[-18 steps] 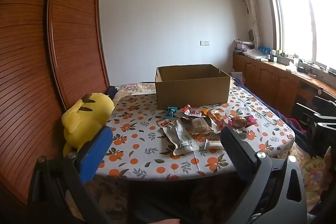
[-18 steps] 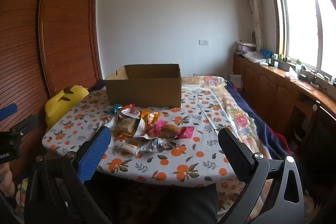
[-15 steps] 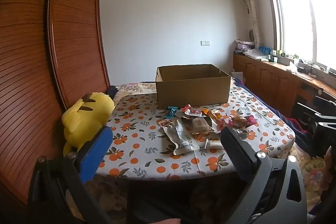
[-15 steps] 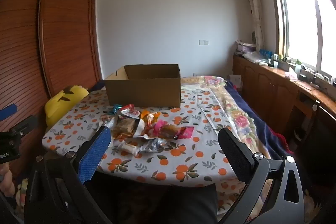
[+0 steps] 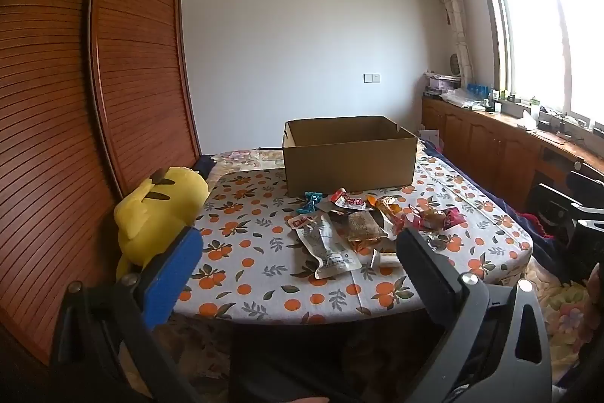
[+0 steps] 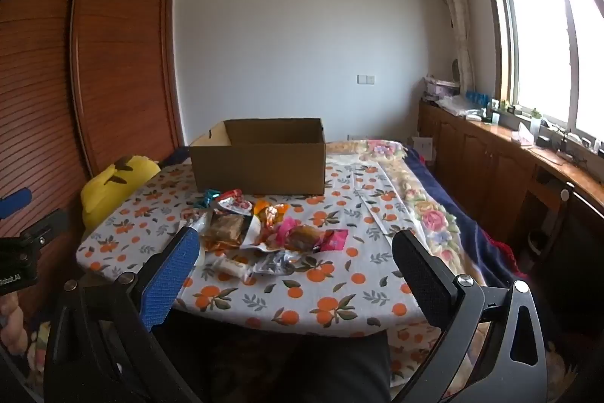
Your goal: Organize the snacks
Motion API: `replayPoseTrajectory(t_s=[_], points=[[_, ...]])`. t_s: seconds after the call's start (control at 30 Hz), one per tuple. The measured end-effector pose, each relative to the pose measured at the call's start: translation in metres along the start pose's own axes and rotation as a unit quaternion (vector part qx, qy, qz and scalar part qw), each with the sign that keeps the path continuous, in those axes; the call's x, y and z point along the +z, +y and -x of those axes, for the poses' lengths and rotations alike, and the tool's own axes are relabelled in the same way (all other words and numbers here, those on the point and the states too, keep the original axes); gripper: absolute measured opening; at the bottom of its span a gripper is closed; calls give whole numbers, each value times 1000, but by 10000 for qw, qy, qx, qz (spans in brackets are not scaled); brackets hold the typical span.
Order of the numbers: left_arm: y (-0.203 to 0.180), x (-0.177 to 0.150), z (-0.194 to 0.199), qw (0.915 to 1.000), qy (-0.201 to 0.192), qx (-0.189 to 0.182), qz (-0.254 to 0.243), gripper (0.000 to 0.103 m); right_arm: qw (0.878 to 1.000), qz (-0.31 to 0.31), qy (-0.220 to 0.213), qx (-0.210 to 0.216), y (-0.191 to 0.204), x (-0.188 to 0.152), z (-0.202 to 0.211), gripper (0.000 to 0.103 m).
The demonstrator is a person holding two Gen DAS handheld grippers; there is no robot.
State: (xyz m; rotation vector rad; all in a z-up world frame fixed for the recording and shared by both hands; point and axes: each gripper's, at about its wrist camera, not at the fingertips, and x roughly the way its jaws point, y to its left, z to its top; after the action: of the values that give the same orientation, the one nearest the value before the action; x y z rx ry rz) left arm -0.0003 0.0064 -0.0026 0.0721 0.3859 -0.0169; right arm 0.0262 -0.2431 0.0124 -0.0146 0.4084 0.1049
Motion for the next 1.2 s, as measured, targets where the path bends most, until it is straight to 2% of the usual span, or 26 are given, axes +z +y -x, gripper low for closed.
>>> replayPoseTrajectory(t_s=[1.2], points=[[-2, 0, 0, 10000, -14, 30, 0, 103, 10000, 2, -23, 1, 0, -2, 2, 103]])
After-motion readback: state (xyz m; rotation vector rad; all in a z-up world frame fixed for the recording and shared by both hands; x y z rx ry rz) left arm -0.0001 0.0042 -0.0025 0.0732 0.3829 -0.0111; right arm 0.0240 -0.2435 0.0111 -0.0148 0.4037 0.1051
